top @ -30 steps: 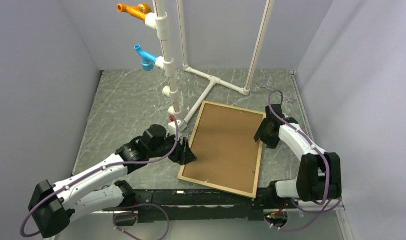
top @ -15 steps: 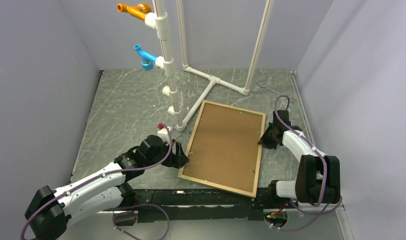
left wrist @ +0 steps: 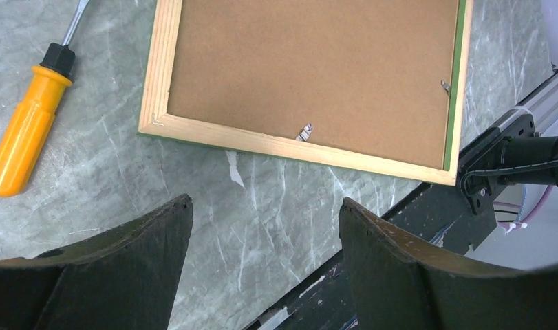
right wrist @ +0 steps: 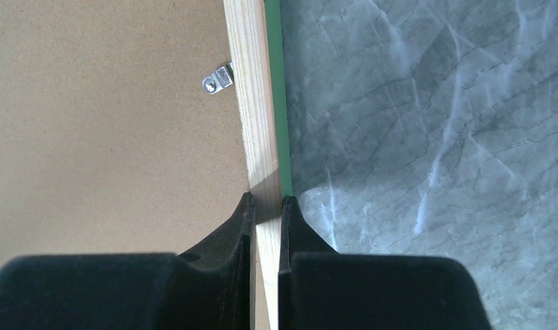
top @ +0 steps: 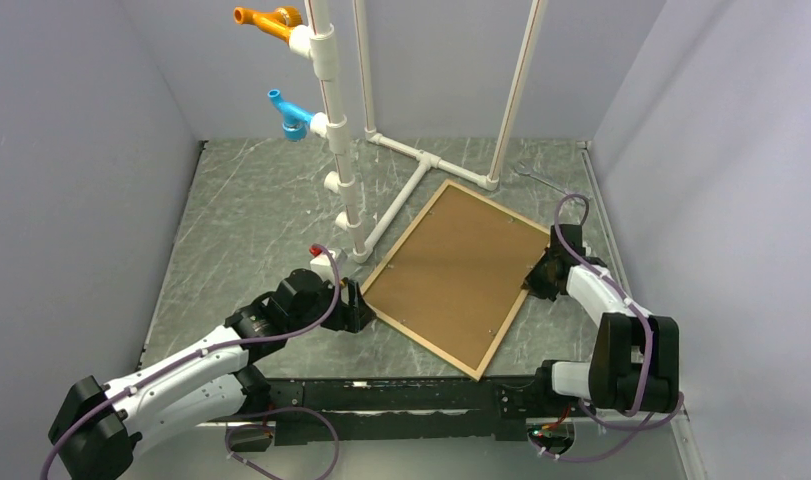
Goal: Take the photo out of the frame
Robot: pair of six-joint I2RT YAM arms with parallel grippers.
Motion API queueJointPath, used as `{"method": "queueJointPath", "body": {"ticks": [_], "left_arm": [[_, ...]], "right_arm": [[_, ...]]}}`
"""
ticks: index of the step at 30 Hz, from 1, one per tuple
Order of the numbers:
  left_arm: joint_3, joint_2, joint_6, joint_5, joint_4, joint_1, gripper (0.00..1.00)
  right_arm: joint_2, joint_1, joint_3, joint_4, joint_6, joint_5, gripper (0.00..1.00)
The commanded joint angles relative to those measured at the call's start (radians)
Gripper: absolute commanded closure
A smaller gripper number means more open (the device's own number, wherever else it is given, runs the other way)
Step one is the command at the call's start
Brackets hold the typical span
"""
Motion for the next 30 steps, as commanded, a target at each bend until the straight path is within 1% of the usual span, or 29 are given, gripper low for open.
{"method": "queueJointPath", "body": {"ticks": [1,6,9,10,11,12,14,15,16,18,21,24,25,26,28,30], "left_arm": [[0.042,-0.014,0.0,-0.006,0.017,0.008,0.19],[0.044,-0.023,0.006,-0.016,0.005,0.01,0.19],[0.051,-0.012,0.012,-0.022,-0.003,0.031,0.16],[0.057,-0.005,0.013,-0.011,-0.007,0.049,0.13],[0.061,0.004,0.017,0.011,-0.006,0.074,0.03],[0.064,0.013,0.022,0.038,-0.005,0.098,0.01],[0.07,0.02,0.034,0.06,-0.013,0.147,0.01],[0.071,0.021,0.039,0.058,-0.015,0.167,0.01],[0.071,0.021,0.045,0.05,-0.017,0.184,0.01],[0.069,0.026,0.059,0.008,-0.017,0.2,0.0],[0.065,0.052,0.066,-0.05,-0.006,0.215,0.01],[0.044,0.095,0.067,-0.146,0.045,0.234,0.01],[0.036,0.113,0.068,-0.158,0.063,0.243,0.01],[0.033,0.129,0.067,-0.171,0.083,0.253,0.02],[0.026,0.164,0.08,-0.177,0.128,0.273,0.05],[0.04,0.208,0.107,-0.187,0.151,0.284,0.12]], "right_arm": [[0.012,-0.009,0.06,0.068,0.012,0.045,1.0],[0.02,-0.007,0.054,0.067,-0.023,0.069,1.0],[0.038,-0.007,0.076,0.042,-0.048,0.098,1.0],[0.047,-0.008,0.092,0.025,-0.058,0.115,1.0],[0.048,-0.006,0.106,0.008,-0.069,0.12,0.94],[0.042,-0.003,0.118,-0.002,-0.081,0.116,0.82],[0.005,0.011,0.125,-0.01,-0.101,0.107,0.56],[-0.026,0.026,0.121,-0.008,-0.109,0.101,0.46],[-0.062,0.044,0.116,-0.003,-0.115,0.095,0.39],[-0.126,0.098,0.111,0.002,-0.124,0.082,0.28],[-0.191,0.192,0.12,-0.01,-0.128,0.075,0.25],[-0.221,0.28,0.114,-0.006,-0.127,0.01,0.17],[-0.232,0.318,0.102,0.005,-0.128,-0.035,0.07],[-0.245,0.346,0.09,0.013,-0.125,-0.058,0.01],[-0.275,0.392,0.061,0.032,-0.106,-0.08,0.0],[-0.296,0.419,0.027,0.06,-0.079,-0.115,0.0]]}}
